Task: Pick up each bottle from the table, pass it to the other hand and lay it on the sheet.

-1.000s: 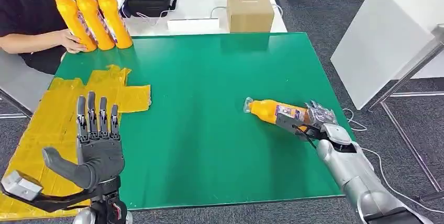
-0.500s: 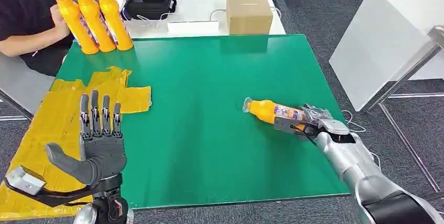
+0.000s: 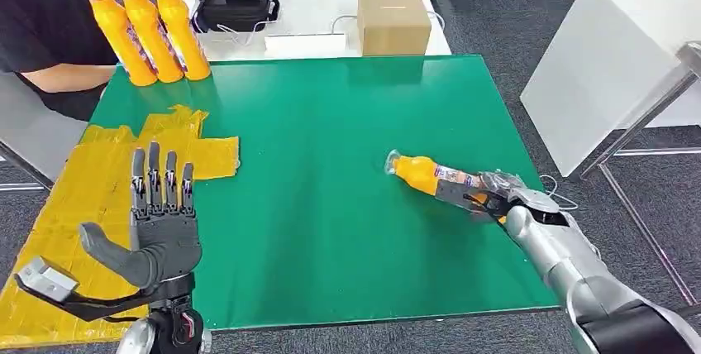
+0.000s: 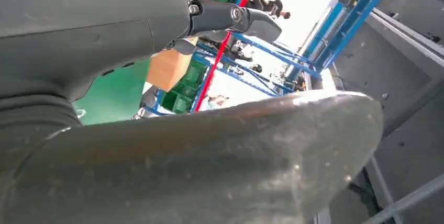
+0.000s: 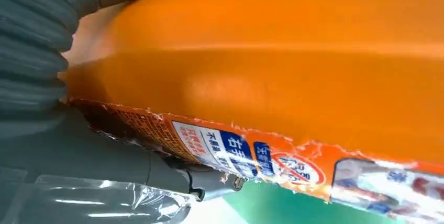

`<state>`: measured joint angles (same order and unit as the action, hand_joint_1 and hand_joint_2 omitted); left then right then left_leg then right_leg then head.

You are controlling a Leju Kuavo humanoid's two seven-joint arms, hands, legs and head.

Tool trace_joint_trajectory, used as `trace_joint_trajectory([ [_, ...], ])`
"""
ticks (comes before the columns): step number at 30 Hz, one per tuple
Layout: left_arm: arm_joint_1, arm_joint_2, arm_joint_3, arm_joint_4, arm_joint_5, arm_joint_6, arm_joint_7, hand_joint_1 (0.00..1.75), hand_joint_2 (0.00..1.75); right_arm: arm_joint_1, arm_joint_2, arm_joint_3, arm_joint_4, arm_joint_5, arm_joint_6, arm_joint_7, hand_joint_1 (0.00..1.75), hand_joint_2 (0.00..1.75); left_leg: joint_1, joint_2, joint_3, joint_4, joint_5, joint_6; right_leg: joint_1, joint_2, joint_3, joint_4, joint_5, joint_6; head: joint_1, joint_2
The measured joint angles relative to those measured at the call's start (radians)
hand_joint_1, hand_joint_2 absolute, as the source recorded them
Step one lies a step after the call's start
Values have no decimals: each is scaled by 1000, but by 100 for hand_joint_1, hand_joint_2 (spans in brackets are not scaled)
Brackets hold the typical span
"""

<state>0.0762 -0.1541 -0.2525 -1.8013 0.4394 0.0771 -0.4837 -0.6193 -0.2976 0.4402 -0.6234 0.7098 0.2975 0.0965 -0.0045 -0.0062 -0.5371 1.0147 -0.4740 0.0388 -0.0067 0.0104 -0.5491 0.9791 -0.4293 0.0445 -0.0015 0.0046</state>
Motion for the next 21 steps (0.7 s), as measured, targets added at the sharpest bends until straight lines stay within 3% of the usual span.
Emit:
trace_joint_trajectory([
  [1,1,2,0,1,-3,7,5,0,175,11,-1,-2,-24,-55,-2,-3,175,175,0,0,0,0,0,0,0,0,0,0,0,0,0,0],
  [5,15,12,1,14,-14,13,35,0,175,100,-11,-35,-202,-350,-35,-7,175,175,0,1,-2,0,-1,0,0,2,-1,0,0,0,0,0],
  [10,49,17,3,31,-9,0,39,0,175,249,-6,-65,-463,-595,-124,-81,175,175,0,-5,-12,0,2,-1,0,-3,-10,1,0,0,-1,0],
  [15,94,20,2,34,-10,-6,36,0,175,375,1,-77,-785,-670,-193,-121,175,175,1,-4,-17,0,1,-1,0,-4,-15,2,0,0,-1,0],
  [21,102,22,-2,35,7,-38,42,0,175,404,15,-70,-906,-676,-198,-153,175,175,0,-4,-20,0,1,-1,-1,-4,-17,1,0,0,0,0],
])
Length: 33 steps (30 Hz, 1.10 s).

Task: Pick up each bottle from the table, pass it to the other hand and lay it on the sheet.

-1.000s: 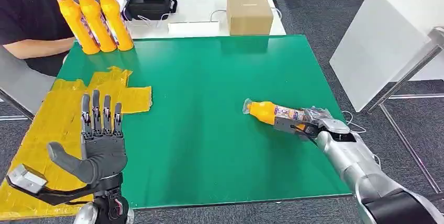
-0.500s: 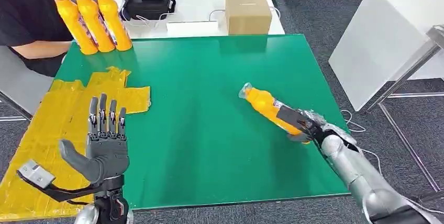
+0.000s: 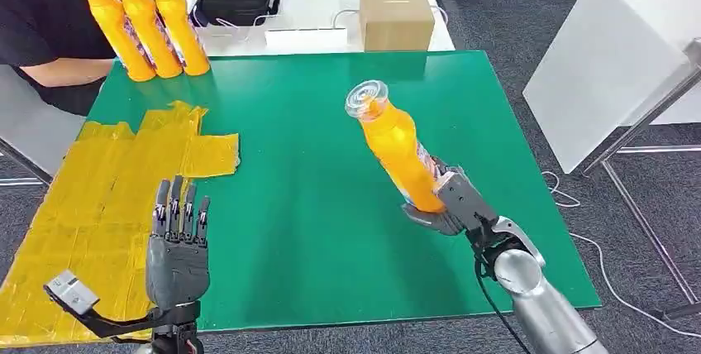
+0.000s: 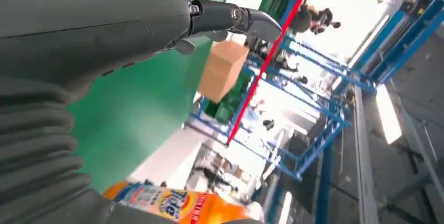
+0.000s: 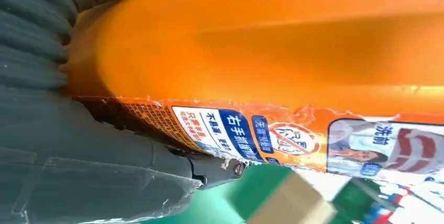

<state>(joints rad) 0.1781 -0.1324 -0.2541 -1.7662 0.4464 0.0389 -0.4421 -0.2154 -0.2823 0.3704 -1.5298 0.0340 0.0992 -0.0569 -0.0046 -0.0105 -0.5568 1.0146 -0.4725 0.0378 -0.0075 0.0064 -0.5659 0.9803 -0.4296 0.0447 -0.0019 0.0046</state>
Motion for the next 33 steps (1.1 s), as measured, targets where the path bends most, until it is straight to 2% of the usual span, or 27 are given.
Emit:
trace_joint_trajectory([
  [3,0,0,-13,5,13,-22,3,0,175,-2,29,32,-32,15,-13,-4,175,175,0,0,0,0,0,0,0,0,0,0,0,0,0,0],
  [11,-29,5,-56,32,-28,-32,2,0,175,-82,147,225,6,35,-34,21,175,175,1,0,0,0,1,-1,1,0,-2,2,0,0,0,0],
  [33,-75,11,-94,54,-85,-10,-3,0,175,-190,276,474,217,-13,18,68,175,175,0,0,-2,0,1,-1,0,0,-3,2,0,0,0,0],
])
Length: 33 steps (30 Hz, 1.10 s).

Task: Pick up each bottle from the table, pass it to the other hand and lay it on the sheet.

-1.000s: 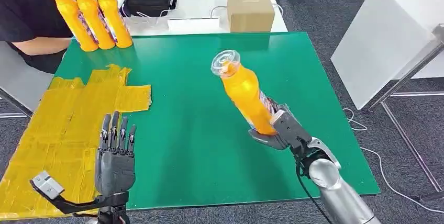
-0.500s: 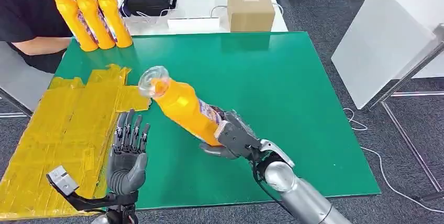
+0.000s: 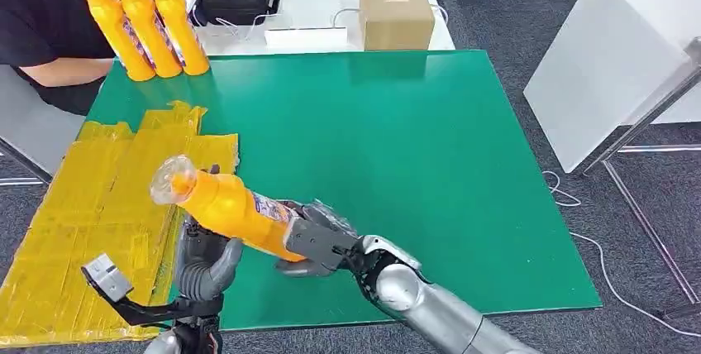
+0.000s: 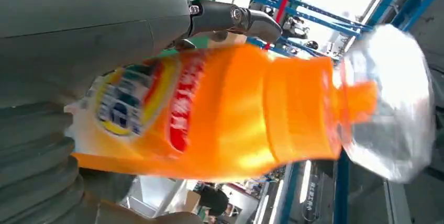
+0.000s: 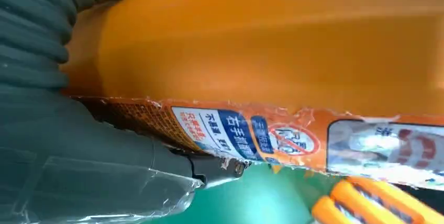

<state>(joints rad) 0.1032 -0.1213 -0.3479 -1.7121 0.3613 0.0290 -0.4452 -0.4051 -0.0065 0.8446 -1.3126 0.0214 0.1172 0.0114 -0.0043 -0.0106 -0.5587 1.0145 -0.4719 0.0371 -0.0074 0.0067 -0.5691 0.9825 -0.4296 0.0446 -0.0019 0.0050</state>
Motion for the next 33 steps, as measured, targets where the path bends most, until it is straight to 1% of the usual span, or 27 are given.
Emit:
trace_joint_trajectory([
  [11,3,23,19,7,-16,-9,-4,0,175,-25,0,107,14,9,59,-4,175,175,0,0,0,0,0,0,0,0,0,0,0,0,0,0],
  [12,3,26,22,10,-24,-11,-4,14,175,-31,-2,119,11,10,63,-5,175,175,0,1,0,0,0,0,0,0,0,0,0,0,0,0],
  [13,3,29,26,14,-33,-16,-4,164,175,-37,-4,129,8,10,64,-5,175,175,0,1,0,0,0,0,0,0,0,0,0,0,0,0],
  [14,3,32,27,16,-42,-21,-4,175,175,-42,-7,138,3,10,65,-5,175,175,0,0,0,0,0,0,0,0,0,0,0,0,0,0],
  [21,-5,54,33,47,-122,-40,8,175,175,-59,-39,175,-19,10,65,-4,175,175,0,0,0,0,0,0,0,0,0,0,0,0,0,0],
  [31,-9,60,37,74,-129,-64,14,175,175,-62,-58,191,-19,11,65,-4,175,175,0,0,0,0,0,0,0,0,0,0,0,0,1,0],
  [32,-9,60,38,76,-129,-65,14,175,175,-61,-59,191,-19,11,65,-4,70,175,0,0,0,0,0,0,0,0,0,0,0,0,0,0],
  [33,-10,60,38,77,-129,-66,14,175,175,-61,-59,191,-19,12,64,-4,0,175,0,0,0,0,0,0,0,0,0,0,0,0,0,0],
])
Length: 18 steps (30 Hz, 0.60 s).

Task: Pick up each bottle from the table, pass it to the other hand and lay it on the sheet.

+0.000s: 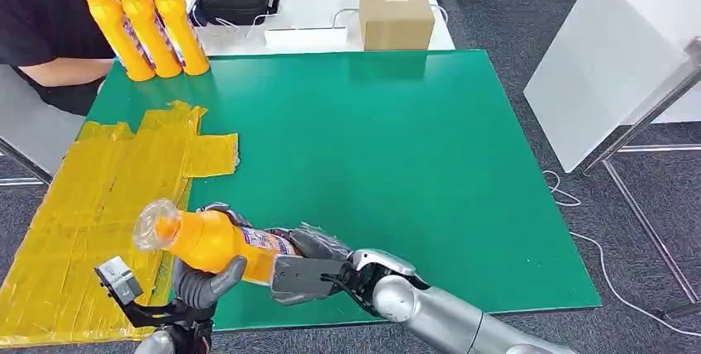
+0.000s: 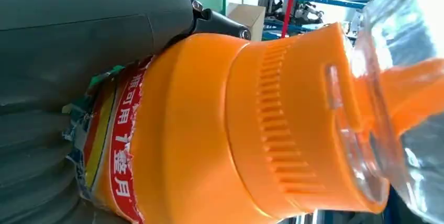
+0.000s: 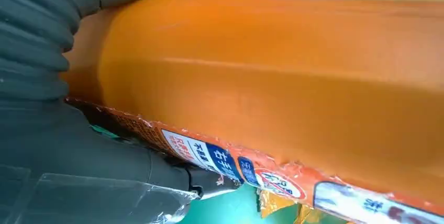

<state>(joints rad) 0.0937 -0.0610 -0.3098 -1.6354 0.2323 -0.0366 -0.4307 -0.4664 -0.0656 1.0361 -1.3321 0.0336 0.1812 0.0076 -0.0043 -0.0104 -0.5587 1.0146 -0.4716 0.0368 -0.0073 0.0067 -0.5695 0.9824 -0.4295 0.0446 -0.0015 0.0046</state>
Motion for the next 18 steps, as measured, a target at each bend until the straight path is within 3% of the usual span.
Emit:
trace_joint_trajectory([
  [9,11,5,23,9,18,-14,11,175,175,89,-28,-56,-83,116,-146,-51,0,175,0,0,-1,0,0,0,0,0,-1,0,0,0,0,0],
  [10,12,6,26,9,18,-14,11,175,175,96,-32,-63,-90,118,-147,-51,0,0,0,0,-1,0,0,0,0,0,-1,0,0,0,0,0],
  [18,13,16,46,2,-83,57,-5,175,175,174,-50,-130,-157,161,-209,-73,0,0,0,-1,0,0,0,0,0,0,-1,0,0,0,0,0],
])
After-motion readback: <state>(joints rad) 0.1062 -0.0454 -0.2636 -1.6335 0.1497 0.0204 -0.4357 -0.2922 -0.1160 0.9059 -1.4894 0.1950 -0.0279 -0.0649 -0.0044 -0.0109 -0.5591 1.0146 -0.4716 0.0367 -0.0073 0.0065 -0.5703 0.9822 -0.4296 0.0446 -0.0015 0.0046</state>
